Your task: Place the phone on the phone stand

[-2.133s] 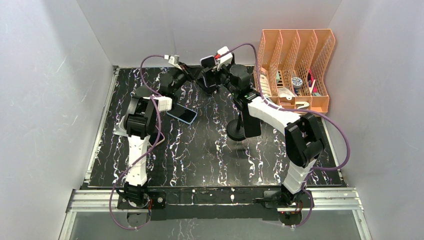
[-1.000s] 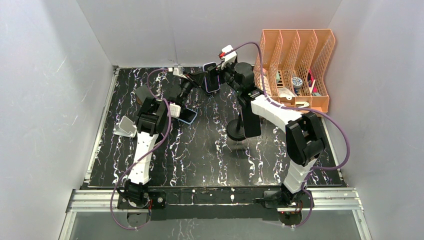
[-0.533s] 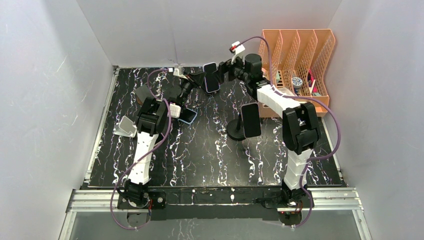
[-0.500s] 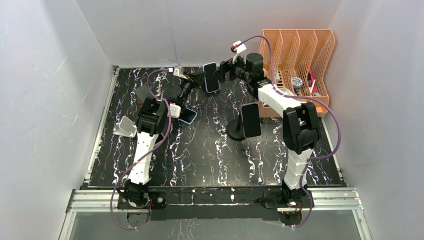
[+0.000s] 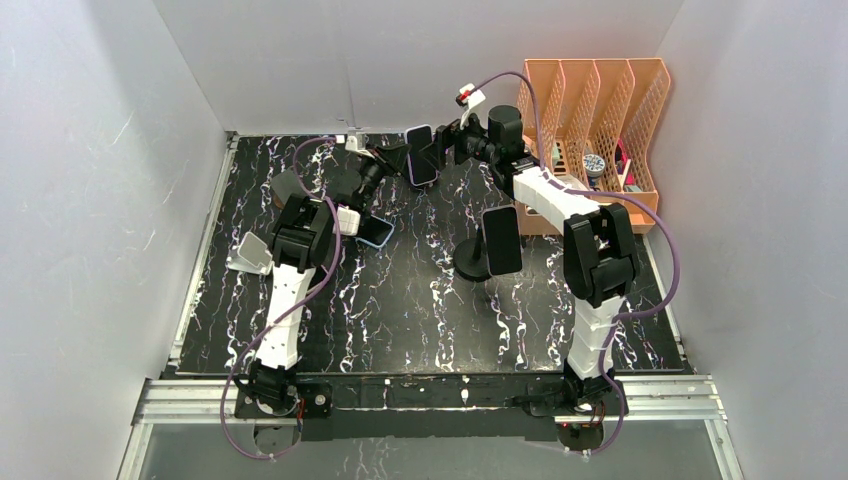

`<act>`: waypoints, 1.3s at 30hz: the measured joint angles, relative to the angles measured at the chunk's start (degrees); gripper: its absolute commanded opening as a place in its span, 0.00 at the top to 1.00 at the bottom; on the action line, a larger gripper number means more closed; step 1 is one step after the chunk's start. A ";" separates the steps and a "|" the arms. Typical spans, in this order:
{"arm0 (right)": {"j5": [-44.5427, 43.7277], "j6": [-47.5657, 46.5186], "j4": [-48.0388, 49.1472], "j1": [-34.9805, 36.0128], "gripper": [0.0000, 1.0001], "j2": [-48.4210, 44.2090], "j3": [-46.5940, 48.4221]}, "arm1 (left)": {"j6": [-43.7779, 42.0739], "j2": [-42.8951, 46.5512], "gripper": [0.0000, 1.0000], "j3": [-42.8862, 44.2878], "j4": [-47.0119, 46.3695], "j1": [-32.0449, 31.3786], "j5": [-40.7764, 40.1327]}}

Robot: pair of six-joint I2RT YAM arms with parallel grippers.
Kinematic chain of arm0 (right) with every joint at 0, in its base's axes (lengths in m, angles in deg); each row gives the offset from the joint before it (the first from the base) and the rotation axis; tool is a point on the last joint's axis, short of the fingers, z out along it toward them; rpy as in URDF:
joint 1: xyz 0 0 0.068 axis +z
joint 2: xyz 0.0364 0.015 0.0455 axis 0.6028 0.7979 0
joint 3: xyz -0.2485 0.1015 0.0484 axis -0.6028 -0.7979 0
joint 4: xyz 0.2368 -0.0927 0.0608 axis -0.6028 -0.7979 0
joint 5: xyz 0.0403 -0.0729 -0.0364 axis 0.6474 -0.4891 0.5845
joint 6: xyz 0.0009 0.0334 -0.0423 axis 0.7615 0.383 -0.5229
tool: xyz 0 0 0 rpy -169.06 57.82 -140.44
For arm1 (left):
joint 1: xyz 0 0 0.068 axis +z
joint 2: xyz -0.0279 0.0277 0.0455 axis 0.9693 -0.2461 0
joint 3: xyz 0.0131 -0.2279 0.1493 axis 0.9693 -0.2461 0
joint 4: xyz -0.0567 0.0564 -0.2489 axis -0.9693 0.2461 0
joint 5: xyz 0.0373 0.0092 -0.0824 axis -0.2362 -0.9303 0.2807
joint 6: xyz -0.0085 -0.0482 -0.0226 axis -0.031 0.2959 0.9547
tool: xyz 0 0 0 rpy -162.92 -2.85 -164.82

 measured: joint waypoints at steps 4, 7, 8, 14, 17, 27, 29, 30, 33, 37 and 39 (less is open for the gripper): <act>0.17 0.00 -0.13 0.00 0.01 0.24 0.00 | -0.11 0.26 1.00 -0.02 0.24 0.24 0.04; 0.20 -0.02 -0.17 0.00 0.01 0.37 0.00 | -0.09 0.31 1.00 -0.02 0.42 0.46 0.04; 0.20 -0.02 -0.20 0.00 0.01 0.37 0.00 | -0.09 0.31 1.00 -0.02 0.42 0.50 0.04; 0.35 -0.04 -0.20 0.00 0.01 0.37 0.00 | 0.00 0.31 1.00 0.81 0.94 0.52 0.00; 0.35 -0.07 -0.20 0.00 0.01 0.39 0.00 | 0.13 0.31 1.00 2.19 1.01 0.59 -0.22; 0.35 -0.22 -0.37 -0.02 0.01 0.57 -0.02 | 0.68 0.31 1.00 4.94 0.87 0.79 -0.68; 0.35 -0.22 -0.42 -0.02 0.01 0.57 -0.02 | 0.76 0.31 1.00 4.94 0.87 0.79 -0.72; 0.35 -0.24 -0.42 -0.04 0.01 0.57 -0.02 | 0.85 0.31 1.00 4.94 0.87 0.79 -0.76; 0.35 -0.24 -0.57 -0.09 0.01 0.57 -0.02 | 1.31 0.28 1.00 5.01 0.90 0.79 -1.16; 0.39 -0.26 -0.87 -0.28 0.01 0.57 -0.02 | 2.16 -0.31 1.00 6.34 0.90 0.79 -1.73; 0.39 -0.28 -1.07 -0.42 0.01 0.57 -0.04 | 2.51 -0.83 1.00 7.15 0.81 0.76 -1.86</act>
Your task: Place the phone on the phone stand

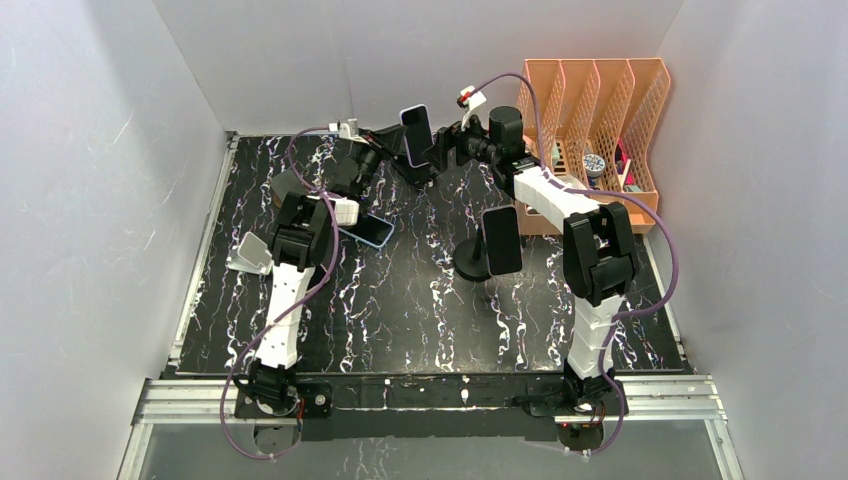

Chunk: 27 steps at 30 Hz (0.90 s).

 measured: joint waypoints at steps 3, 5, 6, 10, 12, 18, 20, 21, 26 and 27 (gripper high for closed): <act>0.02 -0.11 -0.13 -0.28 0.01 0.00 -0.02 | 0.50 -1.05 1.00 1.01 -0.09 -0.04 -0.15; 0.17 -0.13 -0.17 -0.42 0.01 0.00 -0.09 | 0.79 -1.44 1.00 1.11 -0.11 -0.04 -0.15; 0.17 -0.13 -0.24 -0.50 0.01 0.00 -0.11 | 0.92 -1.57 1.00 1.11 0.00 -0.04 -0.15; 0.48 -0.13 -0.28 -0.79 0.01 0.00 -0.33 | 0.81 -1.62 1.00 1.01 0.00 -0.17 -0.13; 0.70 -0.13 -0.31 -0.81 0.01 0.00 -0.48 | 0.68 -1.64 1.00 0.81 0.02 -0.24 -0.15; 1.11 -0.11 -0.33 -1.07 0.01 0.04 -0.57 | 0.70 -1.92 1.00 0.50 -0.02 -0.33 -0.20; 1.27 -0.11 -0.33 -1.11 0.01 0.11 -0.57 | 0.70 -1.92 1.00 -0.02 -0.17 -0.37 -0.31; 1.31 -0.11 -0.33 -1.14 0.01 0.11 -0.57 | 0.72 -1.92 1.00 -0.33 -0.37 -0.42 -0.33; 1.68 -0.09 -0.31 -1.27 0.01 0.35 -0.61 | 0.63 -1.92 1.00 -1.81 -1.03 -0.57 -0.35; 1.73 -0.09 -0.31 -1.27 0.01 0.48 -0.61 | 0.50 -1.92 1.00 -2.21 -1.38 -0.59 -0.37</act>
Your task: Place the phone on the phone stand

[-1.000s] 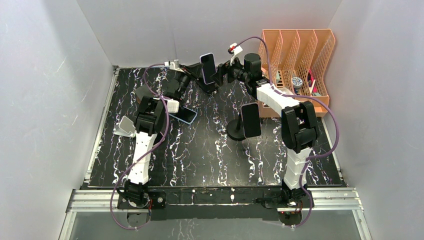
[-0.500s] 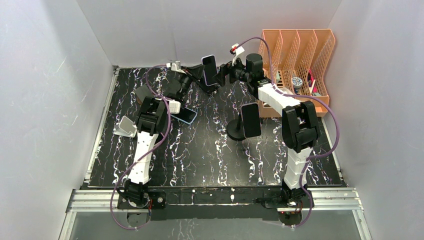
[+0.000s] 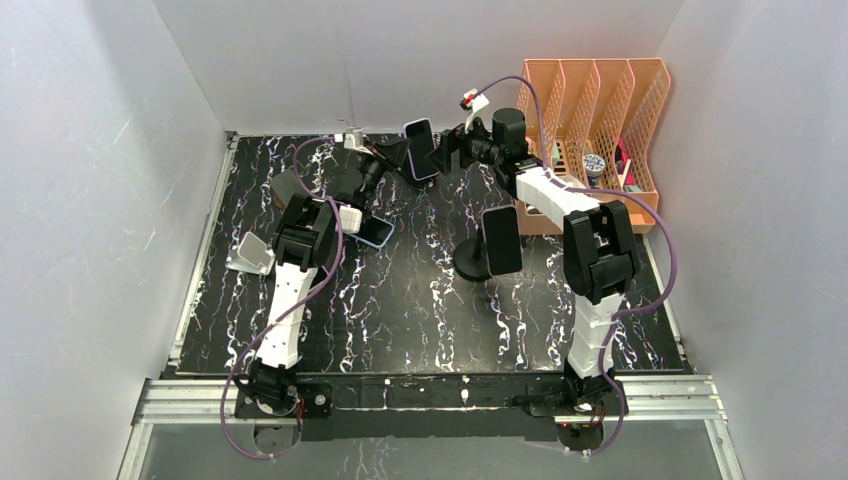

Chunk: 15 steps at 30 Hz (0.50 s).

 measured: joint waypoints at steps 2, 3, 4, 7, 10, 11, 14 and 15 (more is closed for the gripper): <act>0.13 0.02 0.00 -0.09 0.01 0.33 -0.02 | -0.22 0.00 1.00 -0.87 -0.48 -0.04 0.04; 0.20 0.07 0.00 -0.13 0.01 0.50 -0.09 | -0.33 0.00 1.00 -1.29 -0.68 -0.11 0.04; 0.24 0.09 -0.09 -0.15 0.01 0.57 -0.17 | -0.48 0.00 1.00 -1.70 -0.85 -0.17 0.04; 0.44 0.15 -0.04 -0.20 0.01 0.68 -0.24 | -0.79 0.00 1.00 -2.86 -1.88 -0.28 -0.20; 0.70 0.15 -0.02 -0.20 0.01 0.68 -0.24 | -0.92 0.00 1.00 -3.48 -2.32 -0.33 -0.28; 0.81 0.15 -0.02 -0.20 0.01 0.70 -0.24 | -0.98 0.00 1.00 -3.58 -2.49 -0.35 -0.39; 0.83 0.15 -0.02 -0.20 0.01 0.70 -0.24 | -1.18 0.00 1.00 -3.61 -2.51 -0.37 -0.46; 0.85 0.15 -0.02 -0.20 0.01 0.70 -0.24 | -1.27 0.00 1.00 -3.58 -2.54 -0.37 -0.48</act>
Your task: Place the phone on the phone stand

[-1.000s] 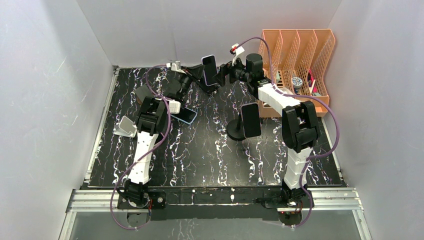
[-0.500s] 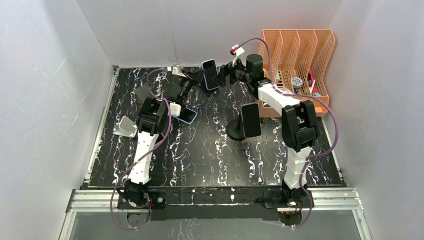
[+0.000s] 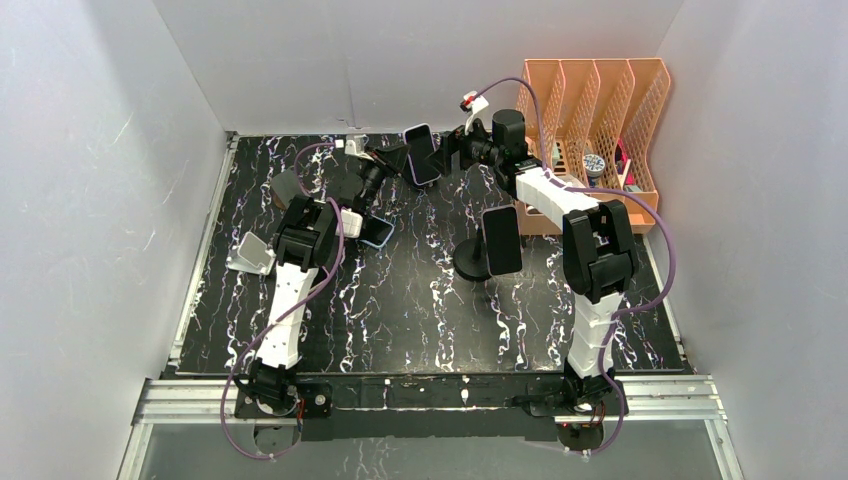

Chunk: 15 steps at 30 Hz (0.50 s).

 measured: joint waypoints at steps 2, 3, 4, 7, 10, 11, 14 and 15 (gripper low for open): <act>0.00 0.02 -0.02 0.00 0.01 0.00 0.00 | -0.09 0.00 1.00 0.00 0.02 0.00 0.00; 0.04 0.00 -0.02 0.00 0.01 0.00 0.00 | -0.11 0.00 1.00 0.00 0.00 0.00 -0.02; 0.17 0.00 -0.02 0.00 0.01 0.00 0.00 | -0.13 0.00 1.00 0.00 0.02 0.00 -0.02; 0.50 0.02 0.00 0.00 0.01 0.24 0.00 | -0.22 0.00 1.00 0.07 0.02 0.00 0.00; 0.90 0.04 -0.04 0.00 0.01 0.79 0.00 | -0.24 0.00 1.00 0.46 0.50 0.04 -0.02; 1.01 0.04 -0.11 0.00 0.01 0.87 0.00 | -0.24 0.00 1.00 0.68 0.70 0.11 -0.04; 1.16 0.04 -0.17 0.00 0.01 1.01 0.00 | -0.28 -0.02 1.00 1.33 1.57 0.46 -0.26; 1.27 0.04 -0.17 0.00 0.01 1.01 0.00 | -0.28 -0.02 1.00 1.51 1.84 0.57 -0.42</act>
